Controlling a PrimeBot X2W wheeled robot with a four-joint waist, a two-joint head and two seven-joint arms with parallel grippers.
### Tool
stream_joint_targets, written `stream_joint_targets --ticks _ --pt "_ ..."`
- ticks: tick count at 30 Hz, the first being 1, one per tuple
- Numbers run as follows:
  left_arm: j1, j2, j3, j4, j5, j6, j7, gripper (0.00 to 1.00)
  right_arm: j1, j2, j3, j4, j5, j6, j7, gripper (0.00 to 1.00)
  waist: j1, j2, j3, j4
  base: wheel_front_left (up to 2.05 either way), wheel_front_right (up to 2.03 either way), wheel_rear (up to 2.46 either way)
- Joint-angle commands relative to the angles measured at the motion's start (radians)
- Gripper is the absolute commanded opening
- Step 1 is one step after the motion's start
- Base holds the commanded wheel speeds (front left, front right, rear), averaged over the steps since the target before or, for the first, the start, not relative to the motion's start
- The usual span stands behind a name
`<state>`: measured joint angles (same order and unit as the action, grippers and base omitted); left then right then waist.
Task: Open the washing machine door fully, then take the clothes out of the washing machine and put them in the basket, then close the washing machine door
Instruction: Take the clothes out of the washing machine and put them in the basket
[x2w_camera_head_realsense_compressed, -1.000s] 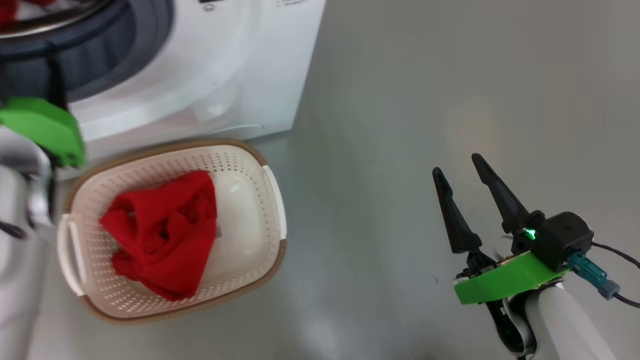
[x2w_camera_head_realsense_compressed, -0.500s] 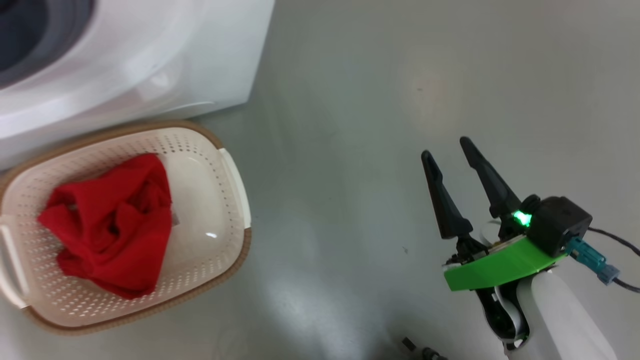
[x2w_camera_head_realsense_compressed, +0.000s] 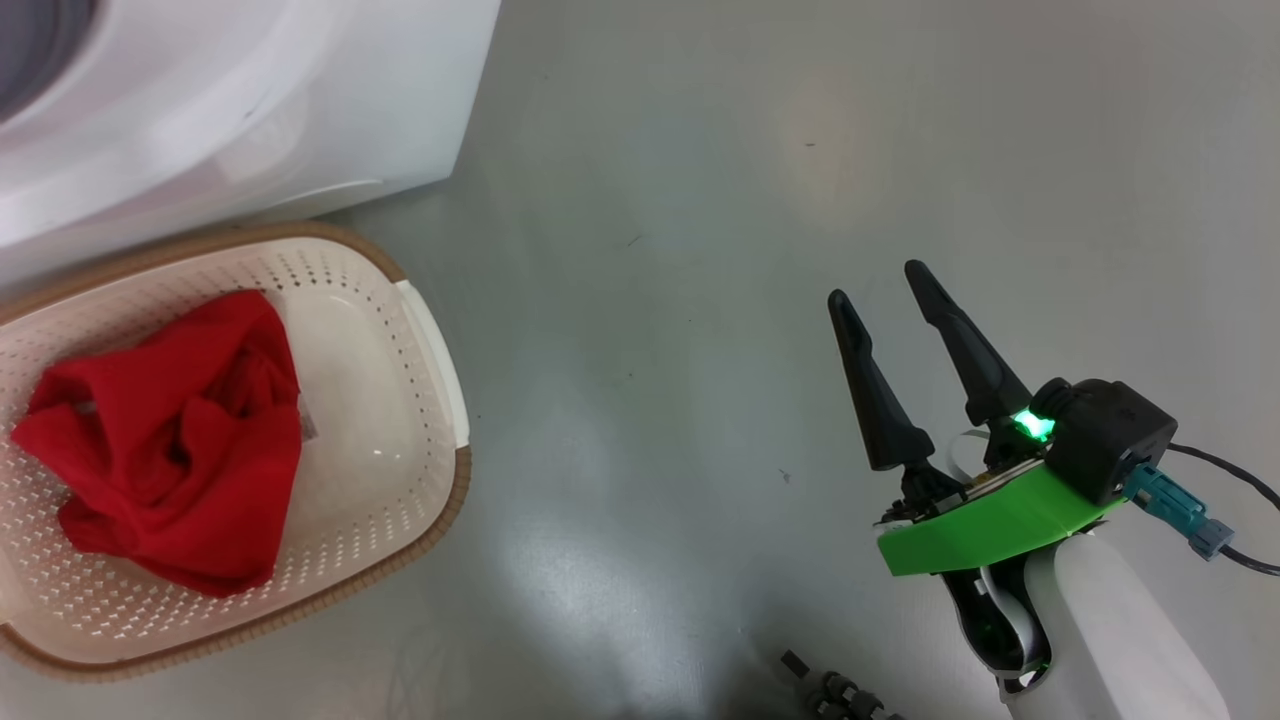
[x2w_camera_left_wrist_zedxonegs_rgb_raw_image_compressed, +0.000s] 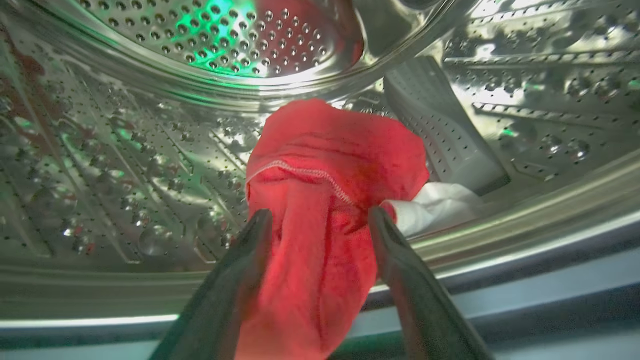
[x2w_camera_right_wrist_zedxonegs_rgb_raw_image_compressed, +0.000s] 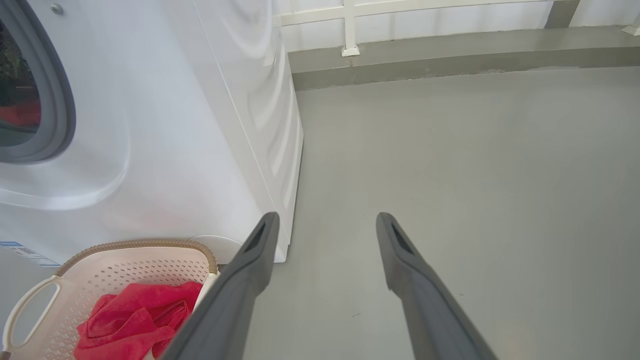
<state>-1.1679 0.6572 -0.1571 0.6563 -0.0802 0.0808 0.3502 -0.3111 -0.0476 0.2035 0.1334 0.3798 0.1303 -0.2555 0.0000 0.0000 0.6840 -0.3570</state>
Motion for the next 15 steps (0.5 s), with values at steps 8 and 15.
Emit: stream_joint_targets --ticks 8,15 --pt "0.003 0.087 0.041 -0.034 -0.02 0.028 0.143 1.0 -0.001 -0.003 0.022 -0.024 0.01 0.0 -0.006 1.0 0.0 0.0 0.004 0.009 0.0 0.0 0.0" --pt "0.016 0.098 0.037 -0.061 -0.042 0.016 0.215 0.0 -0.008 -0.003 0.022 -0.025 0.006 0.0 -0.006 1.0 0.0 0.0 0.009 0.011 0.0 0.0 0.0"
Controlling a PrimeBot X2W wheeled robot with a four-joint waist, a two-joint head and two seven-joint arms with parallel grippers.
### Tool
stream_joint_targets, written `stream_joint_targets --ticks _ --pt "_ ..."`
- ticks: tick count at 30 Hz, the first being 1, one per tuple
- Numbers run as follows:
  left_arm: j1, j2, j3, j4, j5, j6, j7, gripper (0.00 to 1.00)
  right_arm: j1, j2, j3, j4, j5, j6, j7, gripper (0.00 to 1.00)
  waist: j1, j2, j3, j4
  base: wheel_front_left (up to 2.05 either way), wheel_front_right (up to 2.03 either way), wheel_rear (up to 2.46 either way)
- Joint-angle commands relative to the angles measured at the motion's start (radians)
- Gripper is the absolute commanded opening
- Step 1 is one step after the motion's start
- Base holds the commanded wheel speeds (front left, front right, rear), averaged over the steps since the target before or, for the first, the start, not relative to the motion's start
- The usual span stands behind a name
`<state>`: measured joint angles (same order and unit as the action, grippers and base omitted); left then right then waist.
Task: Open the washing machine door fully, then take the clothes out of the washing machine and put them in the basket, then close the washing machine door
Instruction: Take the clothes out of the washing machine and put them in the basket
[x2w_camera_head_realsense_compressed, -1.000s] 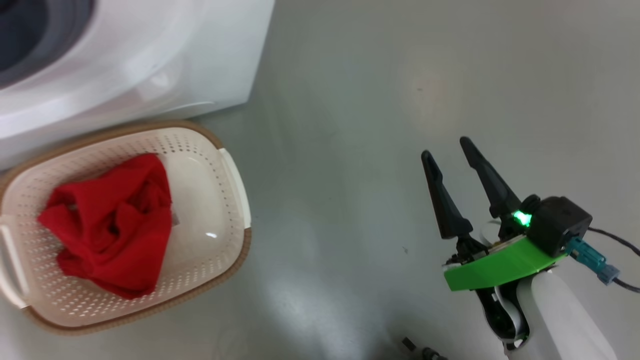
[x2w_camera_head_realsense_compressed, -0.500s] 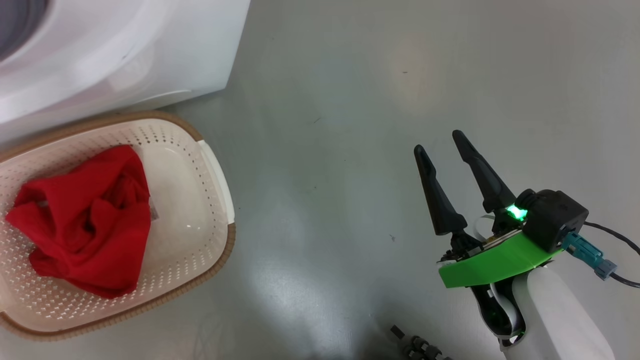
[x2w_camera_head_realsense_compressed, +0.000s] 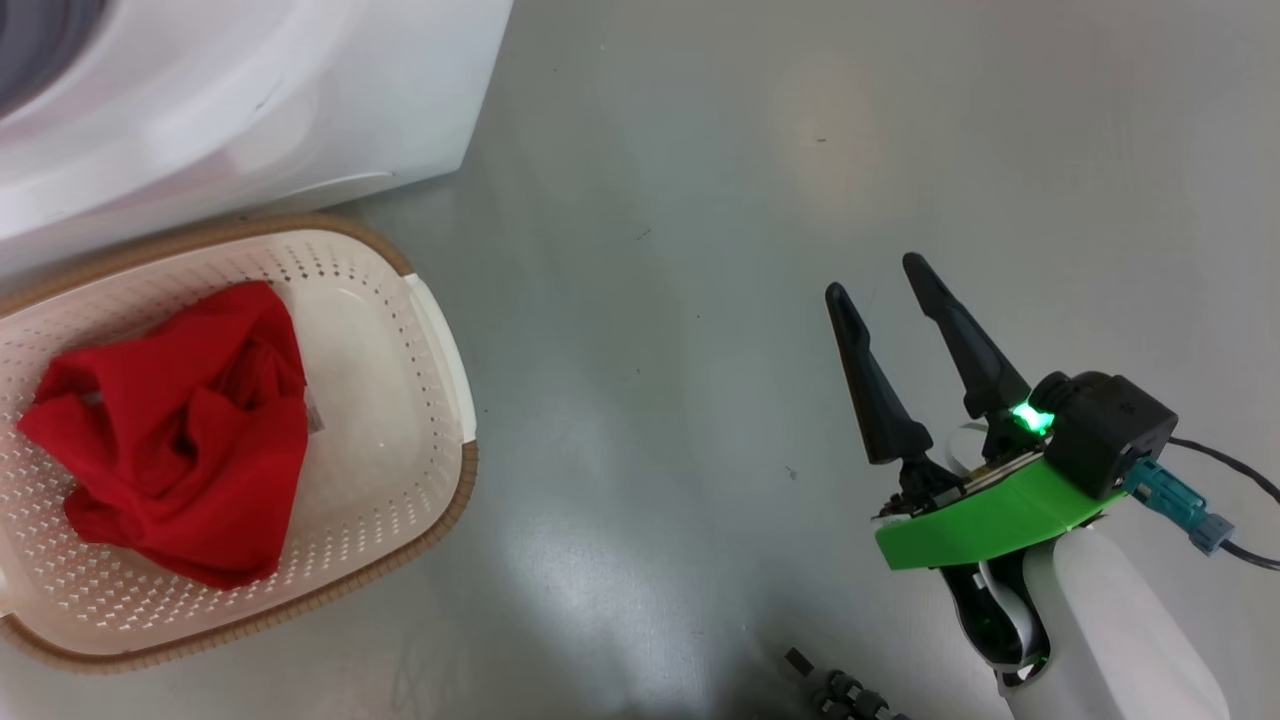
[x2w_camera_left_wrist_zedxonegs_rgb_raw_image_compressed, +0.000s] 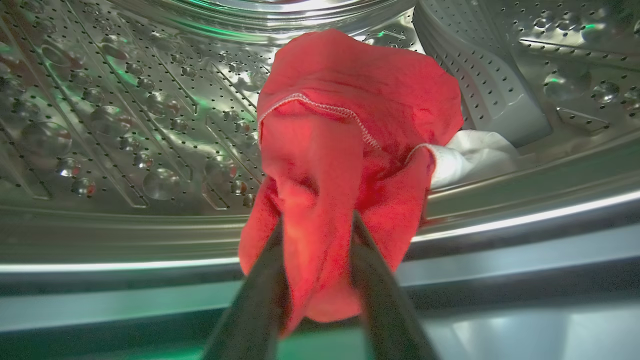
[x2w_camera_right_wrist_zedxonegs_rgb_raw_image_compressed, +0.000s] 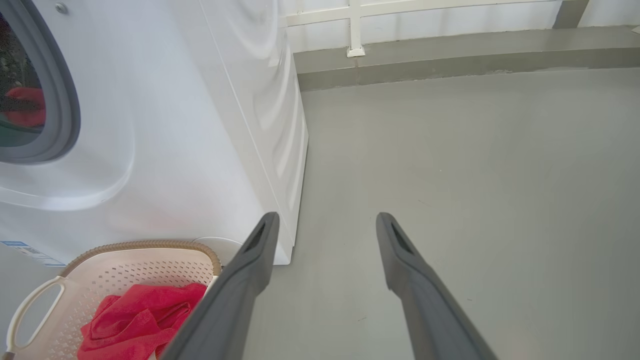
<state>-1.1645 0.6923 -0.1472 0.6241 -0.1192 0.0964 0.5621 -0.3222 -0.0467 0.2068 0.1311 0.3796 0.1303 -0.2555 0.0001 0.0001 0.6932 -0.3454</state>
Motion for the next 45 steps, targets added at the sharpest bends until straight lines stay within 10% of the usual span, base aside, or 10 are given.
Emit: stream_joint_targets --ticks 1,33,45 --pt "0.015 0.065 0.027 -0.031 -0.005 -0.001 0.003 0.0 0.002 -0.004 0.018 -0.022 0.006 0.0 -0.006 1.0 -0.0001 -0.0001 0.001 0.0 0.0 0.0 0.0" --pt "0.065 -0.124 0.103 0.154 -0.206 -0.047 -0.5 0.0 0.03 -0.004 -0.014 -0.019 -0.084 0.0 -0.006 1.0 -0.0001 -0.0001 -0.117 0.113 0.0 0.0 0.0" --pt "0.284 -0.236 0.102 -0.078 -0.237 0.013 -0.622 0.0 0.083 -0.024 -0.021 -0.01 -0.119 0.0 -0.006 1.0 -0.0001 -0.0001 -0.229 0.171 0.0 0.0 0.0"
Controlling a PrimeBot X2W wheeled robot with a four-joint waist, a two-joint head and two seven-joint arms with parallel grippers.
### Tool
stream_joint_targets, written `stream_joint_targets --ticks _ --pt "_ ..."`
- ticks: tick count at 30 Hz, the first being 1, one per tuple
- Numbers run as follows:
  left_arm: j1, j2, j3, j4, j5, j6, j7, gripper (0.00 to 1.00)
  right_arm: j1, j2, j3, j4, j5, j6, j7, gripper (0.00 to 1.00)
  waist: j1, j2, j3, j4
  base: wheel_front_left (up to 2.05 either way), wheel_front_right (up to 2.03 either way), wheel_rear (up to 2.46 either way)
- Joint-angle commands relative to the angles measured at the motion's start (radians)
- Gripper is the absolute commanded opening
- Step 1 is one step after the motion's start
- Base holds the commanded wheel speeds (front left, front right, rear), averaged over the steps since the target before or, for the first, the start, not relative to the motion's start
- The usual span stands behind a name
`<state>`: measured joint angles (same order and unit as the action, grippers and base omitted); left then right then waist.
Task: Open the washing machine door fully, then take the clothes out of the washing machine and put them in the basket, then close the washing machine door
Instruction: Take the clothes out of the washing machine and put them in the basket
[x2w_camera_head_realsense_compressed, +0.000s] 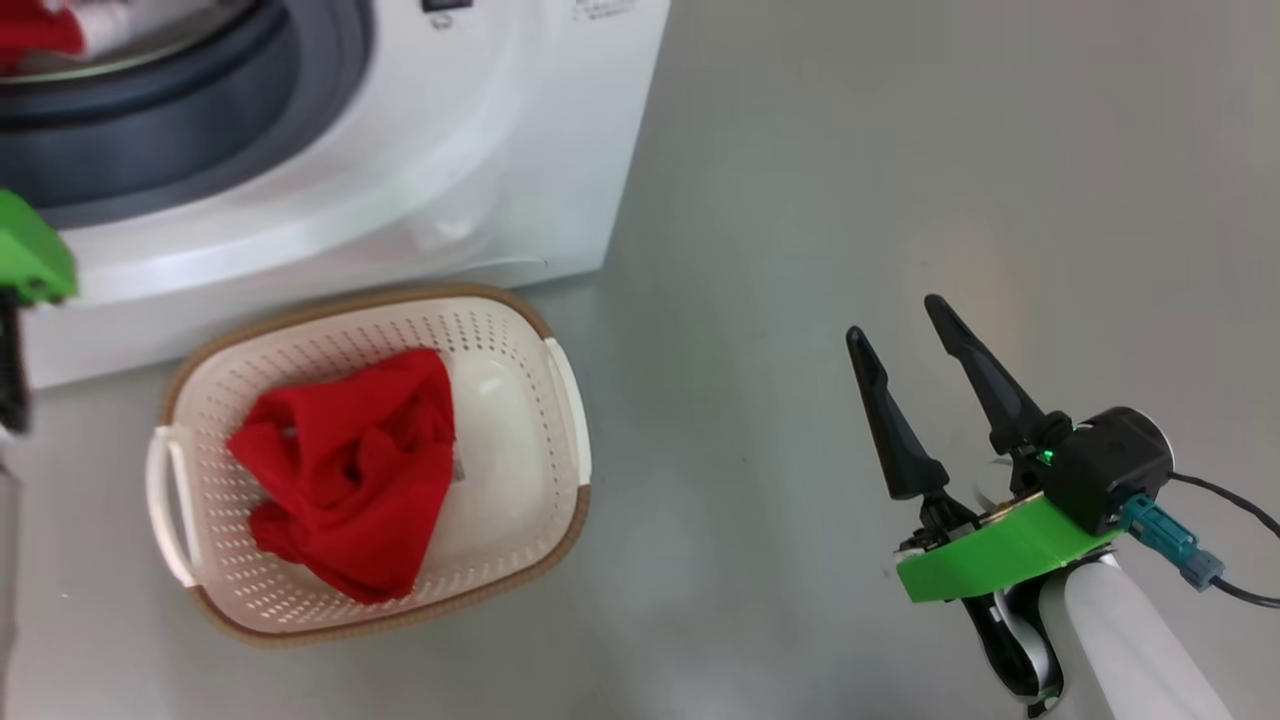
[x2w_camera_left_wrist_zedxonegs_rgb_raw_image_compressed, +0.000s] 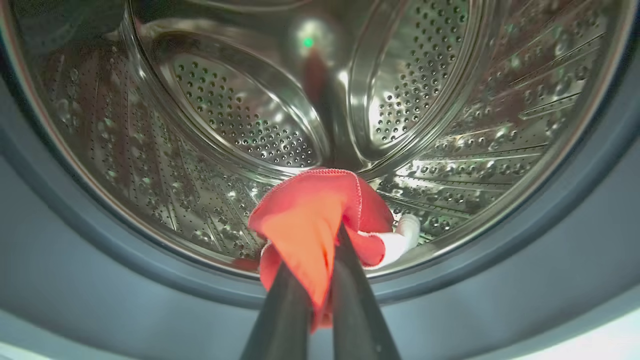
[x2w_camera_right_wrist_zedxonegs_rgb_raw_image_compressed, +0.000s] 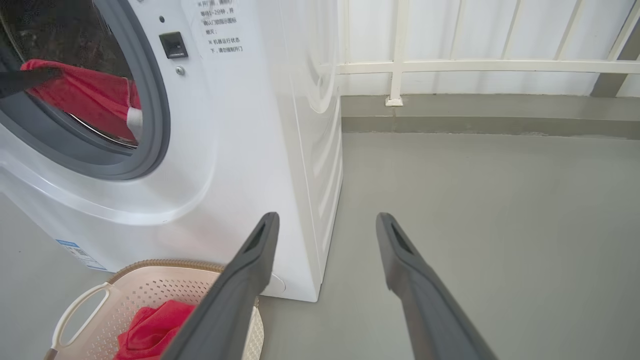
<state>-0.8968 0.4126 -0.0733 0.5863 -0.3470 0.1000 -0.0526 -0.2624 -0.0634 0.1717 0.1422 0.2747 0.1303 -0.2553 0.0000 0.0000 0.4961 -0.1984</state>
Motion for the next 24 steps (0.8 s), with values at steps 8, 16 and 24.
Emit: stream_joint_targets --ticks 8,16,24 --pt "0.254 0.022 0.037 -0.381 -0.001 0.101 0.018 0.0 0.058 -0.006 0.006 -0.012 -0.037 0.0 -0.006 1.0 0.0 0.0 -0.113 0.044 0.0 0.0 0.0" --pt "0.479 -0.008 0.033 -0.703 0.027 0.189 0.042 0.0 0.099 -0.008 -0.005 -0.003 -0.068 0.0 -0.006 1.0 0.0 0.0 -0.203 0.064 0.0 0.0 0.0" --pt "0.626 -0.035 0.017 -0.907 0.058 0.243 0.036 0.0 0.155 -0.008 -0.025 0.012 -0.082 0.0 -0.006 1.0 0.0 0.0 -0.292 0.084 0.0 0.0 0.0"
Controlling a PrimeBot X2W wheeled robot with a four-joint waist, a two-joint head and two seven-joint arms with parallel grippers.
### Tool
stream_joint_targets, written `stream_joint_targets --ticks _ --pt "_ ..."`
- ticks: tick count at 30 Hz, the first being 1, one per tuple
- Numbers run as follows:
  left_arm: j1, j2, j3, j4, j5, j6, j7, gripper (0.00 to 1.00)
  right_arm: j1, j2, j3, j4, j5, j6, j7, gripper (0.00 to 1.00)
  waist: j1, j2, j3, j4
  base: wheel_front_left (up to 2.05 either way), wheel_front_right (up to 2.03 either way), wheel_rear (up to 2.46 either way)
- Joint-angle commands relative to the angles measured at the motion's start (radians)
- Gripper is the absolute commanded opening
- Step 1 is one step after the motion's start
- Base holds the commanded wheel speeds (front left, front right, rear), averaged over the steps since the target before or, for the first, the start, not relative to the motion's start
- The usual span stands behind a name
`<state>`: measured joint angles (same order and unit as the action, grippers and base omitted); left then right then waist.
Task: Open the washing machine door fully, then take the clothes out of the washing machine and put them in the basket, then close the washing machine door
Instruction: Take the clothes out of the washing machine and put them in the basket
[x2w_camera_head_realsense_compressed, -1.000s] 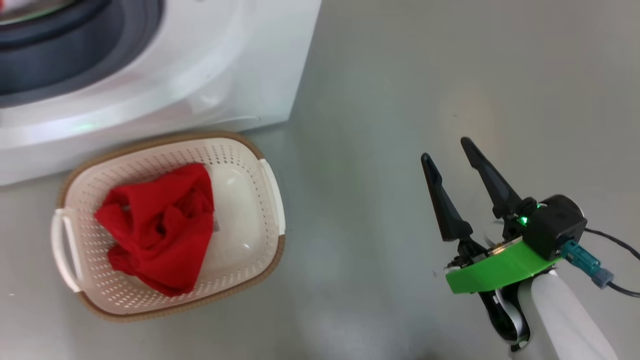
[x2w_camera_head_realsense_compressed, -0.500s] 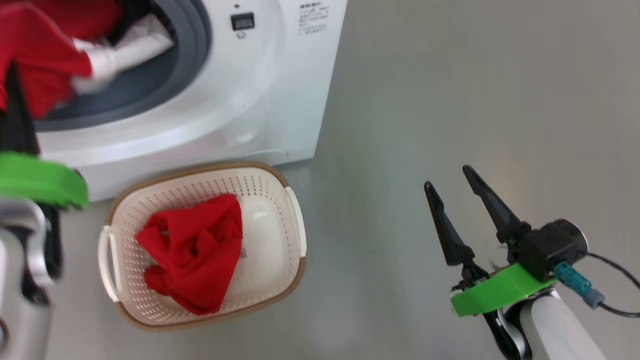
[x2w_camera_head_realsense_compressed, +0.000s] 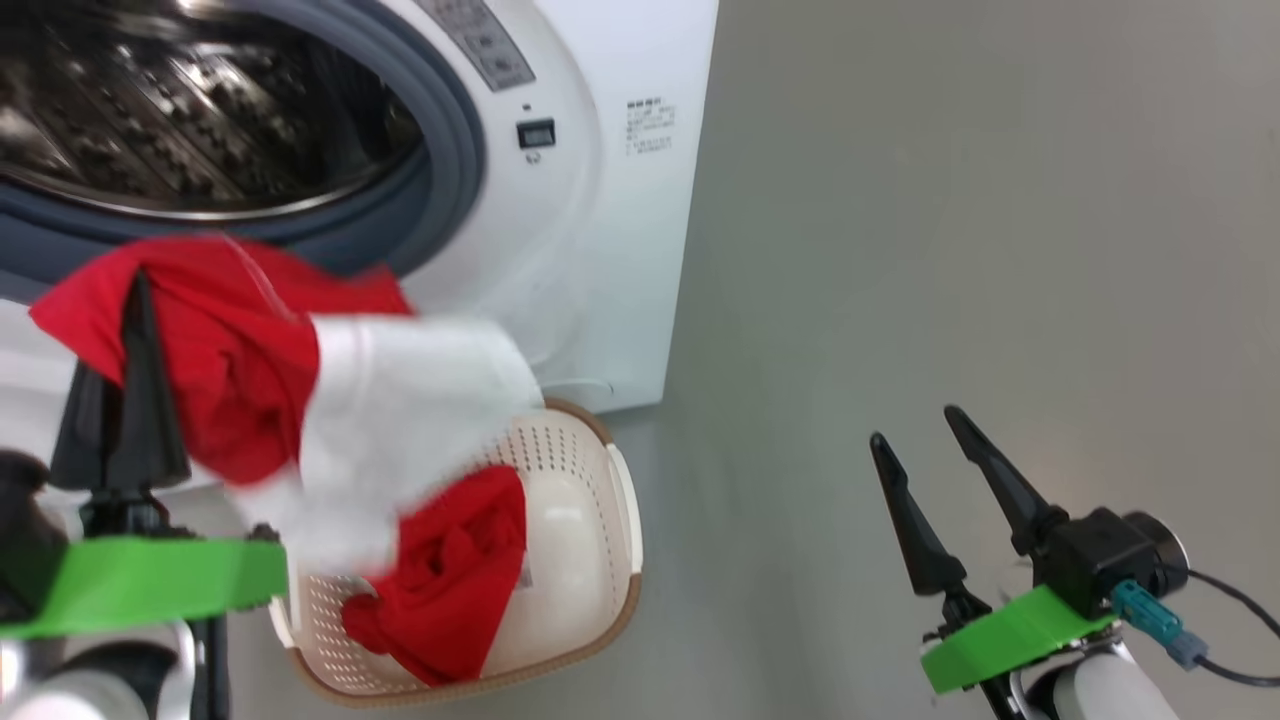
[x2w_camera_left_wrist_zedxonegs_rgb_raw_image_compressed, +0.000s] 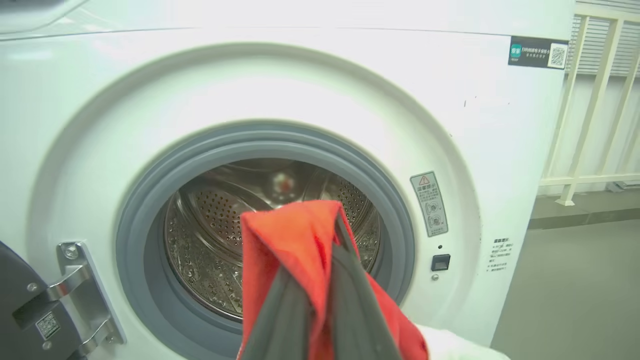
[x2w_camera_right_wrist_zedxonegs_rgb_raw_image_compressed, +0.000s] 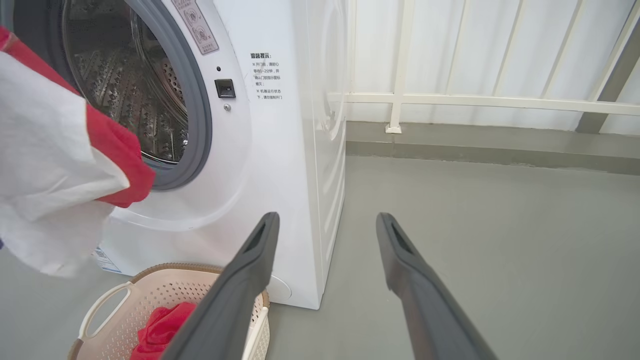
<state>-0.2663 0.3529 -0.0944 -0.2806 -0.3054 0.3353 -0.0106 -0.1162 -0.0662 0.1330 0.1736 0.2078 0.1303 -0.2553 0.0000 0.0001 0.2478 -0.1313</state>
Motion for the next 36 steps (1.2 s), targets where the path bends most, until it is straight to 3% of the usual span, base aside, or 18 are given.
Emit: stream_joint_targets --ticks 1,9,17,27,36 --pt "-0.004 0.024 0.038 -0.04 0.016 0.008 -0.006 0.0 0.009 -0.005 0.013 -0.019 -0.015 0.0 -0.006 1.0 0.0 -0.0001 -0.044 0.017 0.0 0.0 0.0" --pt "0.063 0.013 0.036 -0.151 0.031 0.031 -0.032 0.0 0.055 0.0 0.005 -0.018 -0.024 0.0 0.005 1.0 0.0 -0.0001 -0.116 0.021 0.0 0.0 0.0" --pt "0.151 -0.026 0.034 -0.17 0.001 0.043 -0.083 0.0 0.072 0.005 0.001 -0.041 -0.025 0.0 0.016 1.0 0.0 -0.0001 -0.124 0.013 0.0 0.0 0.0" --pt "0.242 -0.138 0.001 0.031 -0.078 0.018 -0.212 0.0 0.064 0.006 -0.015 -0.058 -0.021 0.0 0.019 1.0 0.0 -0.0001 -0.087 -0.005 0.0 0.0 0.0" --pt "0.182 -0.229 0.031 0.216 -0.079 -0.072 -0.25 0.0 0.03 0.006 -0.02 -0.07 -0.009 0.0 0.011 1.0 0.0 -0.0001 0.004 -0.028 0.0 0.0 0.0"
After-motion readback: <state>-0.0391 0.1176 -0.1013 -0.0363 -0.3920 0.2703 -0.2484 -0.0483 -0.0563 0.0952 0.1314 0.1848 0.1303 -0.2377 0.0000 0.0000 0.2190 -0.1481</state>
